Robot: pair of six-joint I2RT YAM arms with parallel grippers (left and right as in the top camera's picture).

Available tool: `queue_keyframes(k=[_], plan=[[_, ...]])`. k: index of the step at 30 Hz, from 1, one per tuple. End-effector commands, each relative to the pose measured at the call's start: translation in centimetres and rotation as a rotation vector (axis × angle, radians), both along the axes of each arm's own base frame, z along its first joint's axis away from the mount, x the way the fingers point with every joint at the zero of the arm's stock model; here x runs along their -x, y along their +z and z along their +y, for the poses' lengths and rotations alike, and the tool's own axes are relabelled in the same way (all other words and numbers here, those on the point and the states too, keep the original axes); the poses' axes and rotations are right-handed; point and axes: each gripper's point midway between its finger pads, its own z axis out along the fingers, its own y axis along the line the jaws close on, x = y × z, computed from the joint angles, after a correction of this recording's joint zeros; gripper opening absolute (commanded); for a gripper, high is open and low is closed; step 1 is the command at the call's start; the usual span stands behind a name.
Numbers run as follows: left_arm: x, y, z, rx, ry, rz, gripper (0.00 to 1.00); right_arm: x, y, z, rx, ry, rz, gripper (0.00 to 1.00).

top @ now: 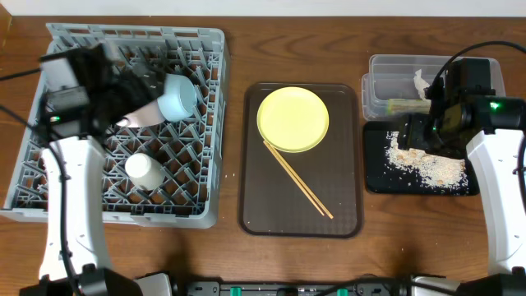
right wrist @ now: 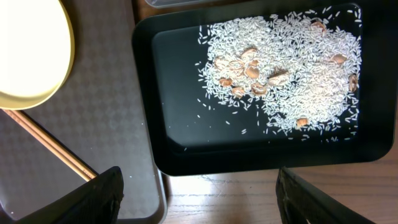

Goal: Sort waste into correct bins and load items into the dishwasher
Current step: 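Move the left gripper over the wooden chopsticks on the brown tray, then close the left gripper on the chopsticks and lift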

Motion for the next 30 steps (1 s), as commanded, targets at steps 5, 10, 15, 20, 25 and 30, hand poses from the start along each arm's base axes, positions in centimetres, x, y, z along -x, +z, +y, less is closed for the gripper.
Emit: queue_keyframes(k=[5, 10, 15, 20, 25, 30], plan=[[1.1, -1.6, -7.8, -0.235, -0.14, 0.053, 0.94, -0.3, 0.9, -0.4, 0.009, -0.017, -0.028, 0.77], [3.0, -2.6, -16.1, -0.38, -0.311, 0.034, 0.94, -0.3, 0.9, -0.4, 0.009, -0.017, -0.028, 0.77], [4.7, -5.1, -22.2, -0.436, -0.511, 0.037, 0.95, -0.3, 0.9, -0.4, 0.009, -0.017, -0.028, 0.8], [5.7, -8.6, -26.3, -0.522, -0.698, 0.04, 0.94, -0.3, 0.9, -0.4, 0.009, -0.017, -0.028, 0.81], [7.2, -11.5, -28.0, -0.505, -0.708, 0.129, 0.95, -0.2, 0.9, -0.4, 0.009, -0.016, -0.026, 0.81], [11.0, -13.4, -26.4, -0.284, -0.366, 0.467, 0.95, -0.1, 0.8, -0.4, 0.009, -0.017, -0.021, 0.81]])
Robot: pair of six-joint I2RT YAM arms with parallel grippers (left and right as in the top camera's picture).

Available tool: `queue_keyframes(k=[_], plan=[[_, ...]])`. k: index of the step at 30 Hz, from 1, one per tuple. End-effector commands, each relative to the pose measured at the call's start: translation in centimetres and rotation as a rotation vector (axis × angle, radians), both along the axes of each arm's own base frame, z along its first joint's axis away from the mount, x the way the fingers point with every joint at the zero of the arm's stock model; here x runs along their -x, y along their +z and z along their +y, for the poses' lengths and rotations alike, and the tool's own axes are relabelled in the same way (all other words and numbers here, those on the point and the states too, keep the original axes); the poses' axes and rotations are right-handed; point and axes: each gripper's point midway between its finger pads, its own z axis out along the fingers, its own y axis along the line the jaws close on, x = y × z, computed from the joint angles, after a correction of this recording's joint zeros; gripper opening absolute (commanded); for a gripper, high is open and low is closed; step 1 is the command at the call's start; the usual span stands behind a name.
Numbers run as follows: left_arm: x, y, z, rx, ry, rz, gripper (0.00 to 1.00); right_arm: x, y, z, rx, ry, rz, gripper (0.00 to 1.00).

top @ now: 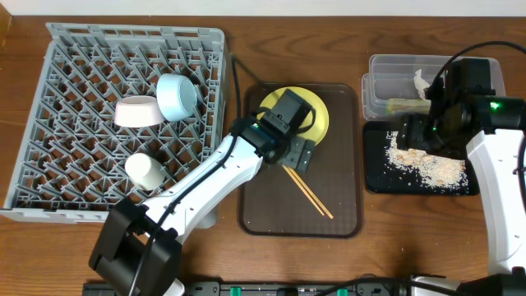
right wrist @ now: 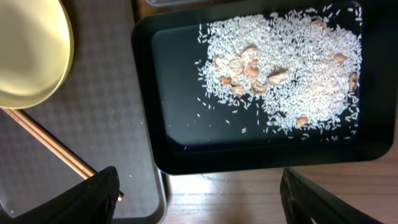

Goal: Sort waste into correct bins and load items into the dishwasher
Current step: 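Close the left gripper on the chopsticks and lift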

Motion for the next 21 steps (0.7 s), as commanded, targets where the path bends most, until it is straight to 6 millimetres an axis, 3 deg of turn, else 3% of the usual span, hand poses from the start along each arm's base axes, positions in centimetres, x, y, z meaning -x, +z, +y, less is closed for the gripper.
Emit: queue_keyframes(k=[1, 7, 21], plan=[[1.9, -0.6, 0.8, 0.072, 0.362, 0.173, 0.95, -0.2, 0.9, -0.4, 0.01, -0.016, -0.026, 0.81], [3.5, -2.6, 1.2, 0.038, 0.461, 0.243, 0.95, -0.2, 0.9, -0.4, 0.009, -0.016, -0.026, 0.81], [4.1, -9.0, 1.1, -0.09, 0.52, 0.319, 0.95, -0.2, 0.9, -0.4, 0.01, -0.012, -0.026, 0.81]])
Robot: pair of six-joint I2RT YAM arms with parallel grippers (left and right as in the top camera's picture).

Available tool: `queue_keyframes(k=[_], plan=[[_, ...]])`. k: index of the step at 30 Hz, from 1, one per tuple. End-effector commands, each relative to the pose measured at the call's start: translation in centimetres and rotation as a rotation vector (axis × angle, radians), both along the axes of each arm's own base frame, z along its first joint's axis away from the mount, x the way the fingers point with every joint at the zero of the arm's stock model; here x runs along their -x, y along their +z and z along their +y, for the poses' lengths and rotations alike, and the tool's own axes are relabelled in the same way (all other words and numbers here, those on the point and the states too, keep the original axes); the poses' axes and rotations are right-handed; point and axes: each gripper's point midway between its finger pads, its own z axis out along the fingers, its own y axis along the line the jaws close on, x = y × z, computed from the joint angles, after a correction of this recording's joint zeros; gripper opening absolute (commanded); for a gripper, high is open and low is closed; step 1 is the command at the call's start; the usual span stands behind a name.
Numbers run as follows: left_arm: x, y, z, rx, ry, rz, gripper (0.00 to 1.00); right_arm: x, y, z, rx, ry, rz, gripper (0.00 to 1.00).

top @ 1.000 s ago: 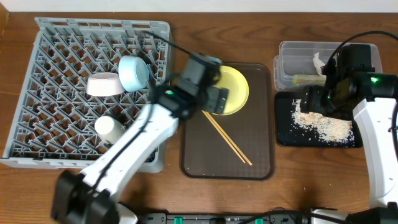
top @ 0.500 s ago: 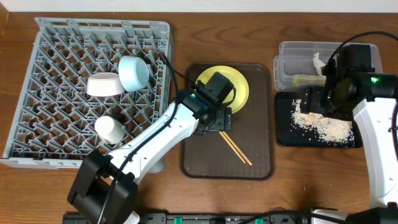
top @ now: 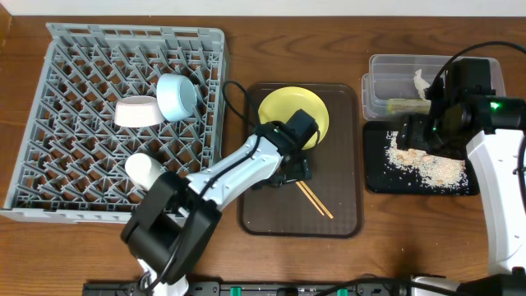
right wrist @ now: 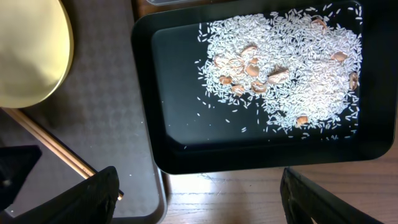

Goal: Sort waste into correct bins and load items into the dishwasher
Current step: 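Close the left gripper on the chopsticks and lift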

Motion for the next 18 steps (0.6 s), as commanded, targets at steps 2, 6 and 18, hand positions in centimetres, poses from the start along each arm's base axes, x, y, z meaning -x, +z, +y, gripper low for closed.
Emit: queue_keyframes(k=[2, 6, 18], plan=[[0.4, -1.6, 0.6, -0.044, 0.027, 0.029, 0.95, -0.2, 0.9, -0.4, 0.01, -0.012, -0.026, 0.81], [0.6, -2.5, 0.8, -0.061, 0.026, 0.047, 0.95, -0.2, 0.9, -0.4, 0.01, -0.012, -0.025, 0.81], [1.1, -2.8, 1.2, -0.083, 0.026, 0.073, 0.86, -0.1, 0.8, -0.4, 0.01, -0.012, -0.023, 0.81]])
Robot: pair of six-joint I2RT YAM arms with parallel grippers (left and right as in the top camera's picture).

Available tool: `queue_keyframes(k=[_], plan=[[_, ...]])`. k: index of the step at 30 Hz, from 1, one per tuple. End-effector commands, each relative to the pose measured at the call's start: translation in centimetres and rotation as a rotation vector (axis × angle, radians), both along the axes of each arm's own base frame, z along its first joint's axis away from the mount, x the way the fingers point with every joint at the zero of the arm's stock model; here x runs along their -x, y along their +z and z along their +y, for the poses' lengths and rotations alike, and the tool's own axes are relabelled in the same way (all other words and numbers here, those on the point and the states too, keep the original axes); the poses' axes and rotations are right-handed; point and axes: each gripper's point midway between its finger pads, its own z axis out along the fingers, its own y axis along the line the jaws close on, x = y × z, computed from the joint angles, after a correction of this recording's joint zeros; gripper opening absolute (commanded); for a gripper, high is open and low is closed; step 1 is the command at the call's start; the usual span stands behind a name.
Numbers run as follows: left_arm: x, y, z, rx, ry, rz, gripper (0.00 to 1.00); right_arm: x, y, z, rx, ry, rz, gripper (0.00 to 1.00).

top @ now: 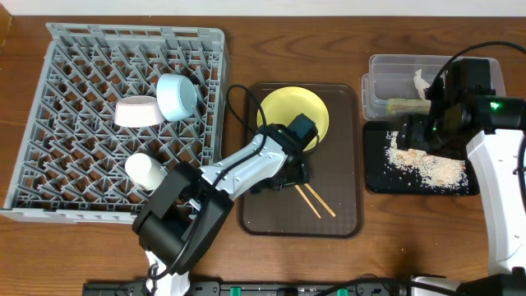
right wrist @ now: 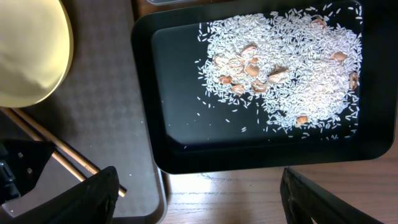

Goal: Sort waste into correct bins and load items into the dishwasher
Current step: 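Close the left gripper on the chopsticks and lift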

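Two wooden chopsticks [top: 315, 201] lie on the brown tray [top: 263, 215] below the yellow plate [top: 293, 113]. My left gripper [top: 289, 174] is down at the chopsticks' upper end; its jaws are hidden under the wrist. In the right wrist view the chopsticks [right wrist: 68, 155] run beside that left gripper [right wrist: 22, 171]. My right gripper [right wrist: 196, 202] stands open above the near edge of the black tray [right wrist: 186, 124], which holds rice [right wrist: 292, 68] and nut pieces. The grey dish rack [top: 218, 123] holds a blue cup [top: 177, 96], a pink bowl [top: 136, 111] and a white cup [top: 144, 170].
A clear bin [top: 382, 90] with some waste stands at the back right, behind the black tray [top: 376, 179]. My left arm [top: 222, 177] reaches across the rack's right edge onto the brown tray.
My left gripper has settled slightly lower on the brown tray at the chopsticks' upper end, and shows more in the right wrist view. The chopsticks have shifted a little. The right arm is unmoved.
My left gripper was first over the dish rack beside the pink bowl and blue cup. Then it was over the yellow plate on the brown tray, with both left in the rack. Then it was at the chopsticks, where it stays. The right gripper stayed open over the black tray.
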Motion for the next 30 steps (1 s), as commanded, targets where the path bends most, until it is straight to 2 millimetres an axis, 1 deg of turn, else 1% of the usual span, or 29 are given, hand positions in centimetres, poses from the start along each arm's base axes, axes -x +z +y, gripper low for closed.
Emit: queue_keyframes(k=[1, 2, 4, 7, 13, 16, 19, 25, 27, 30], plan=[[0.6, -0.7, 0.7, -0.039, 0.001, 0.023, 0.78, -0.2, 0.8, -0.4, 0.01, -0.013, -0.023, 0.81], [0.7, -0.7, 0.8, -0.042, 0.001, 0.026, 0.69, -0.1, 0.8, -0.4, 0.01, -0.013, -0.023, 0.81], [0.8, -0.7, 0.8, -0.039, 0.002, 0.032, 0.56, -0.1, 0.8, -0.4, 0.01, -0.013, -0.023, 0.81], [1.0, -0.7, 0.4, -0.02, 0.001, 0.043, 0.43, -0.1, 0.8, -0.4, 0.01, -0.013, -0.022, 0.81], [1.2, -0.8, 0.5, -0.018, 0.001, 0.049, 0.4, -0.1, 0.8, -0.4, 0.01, -0.013, -0.02, 0.8], [1.6, -1.1, 0.4, -0.007, 0.001, 0.066, 0.31, -0.1, 0.8, -0.4, 0.01, -0.013, -0.019, 0.8], [1.9, -1.7, 0.5, -0.002, 0.0, 0.071, 0.3, -0.1, 0.8, -0.4, 0.01, -0.013, -0.019, 0.8], [2.2, -1.9, 0.8, -0.009, 0.0, 0.077, 0.19, -0.1, 0.8, -0.4, 0.01, -0.012, -0.019, 0.8], [2.1, -1.9, 0.8, -0.008, 0.002, 0.077, 0.09, -0.1, 0.8, -0.4, 0.01, -0.013, -0.019, 0.8], [1.9, -1.7, 1.1, -0.009, 0.007, 0.078, 0.08, 0.1, 0.8, -0.4, 0.01, -0.012, -0.015, 0.79]])
